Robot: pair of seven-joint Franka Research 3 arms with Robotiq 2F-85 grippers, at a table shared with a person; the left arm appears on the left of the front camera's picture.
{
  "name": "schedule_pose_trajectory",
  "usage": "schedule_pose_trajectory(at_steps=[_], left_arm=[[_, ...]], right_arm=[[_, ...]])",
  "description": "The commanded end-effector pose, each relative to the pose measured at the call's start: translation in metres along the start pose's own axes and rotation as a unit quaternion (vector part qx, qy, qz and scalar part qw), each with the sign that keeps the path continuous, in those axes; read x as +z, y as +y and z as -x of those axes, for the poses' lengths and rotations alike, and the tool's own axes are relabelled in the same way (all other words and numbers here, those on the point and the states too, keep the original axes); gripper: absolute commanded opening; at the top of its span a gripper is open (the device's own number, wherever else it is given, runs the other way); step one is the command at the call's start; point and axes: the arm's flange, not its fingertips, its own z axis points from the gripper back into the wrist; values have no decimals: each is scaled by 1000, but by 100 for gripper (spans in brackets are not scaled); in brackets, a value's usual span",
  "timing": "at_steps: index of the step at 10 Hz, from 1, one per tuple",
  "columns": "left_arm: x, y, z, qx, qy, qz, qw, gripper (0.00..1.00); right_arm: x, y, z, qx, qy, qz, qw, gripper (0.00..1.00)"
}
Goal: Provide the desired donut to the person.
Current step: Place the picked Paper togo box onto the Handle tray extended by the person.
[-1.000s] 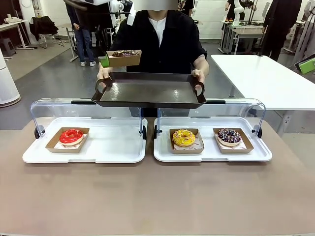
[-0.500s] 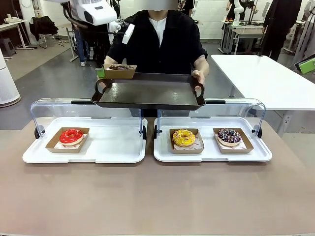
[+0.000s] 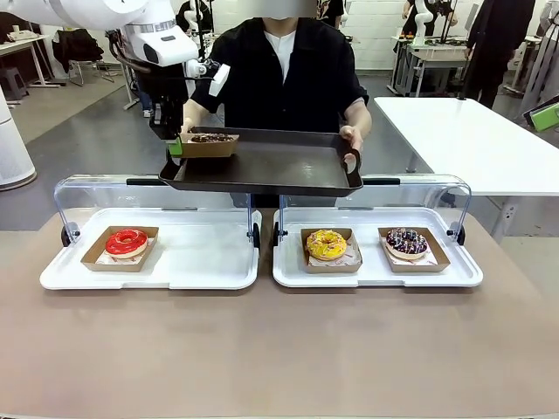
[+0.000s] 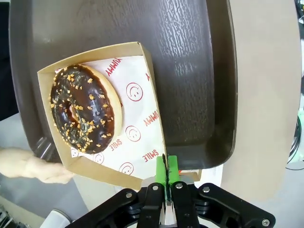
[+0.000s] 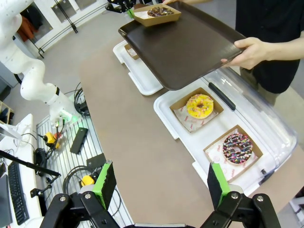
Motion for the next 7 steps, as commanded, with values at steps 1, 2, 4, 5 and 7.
schedule_pose_trajectory(at_steps=[1,2,4,5,7], left_arm=[[-2,2,0,-14,-22,-2,1000,1],[-4,4,-4,-18,-22,0,1000,1],[-9,10,-8,-15,-16,8,1000,1],[-12,15,-9,-12,-15,10,1000,1],[-16,23,-12,-6,-10,16,1000,1]], right_arm=[[-1,0,0,1,-4,-4,1000,100],[-1,0,0,1,-4,-4,1000,100],[-1,0,0,1,-4,-4,1000,100],[-1,0,0,1,-4,-4,1000,100],[-1,0,0,1,-4,-4,1000,100]])
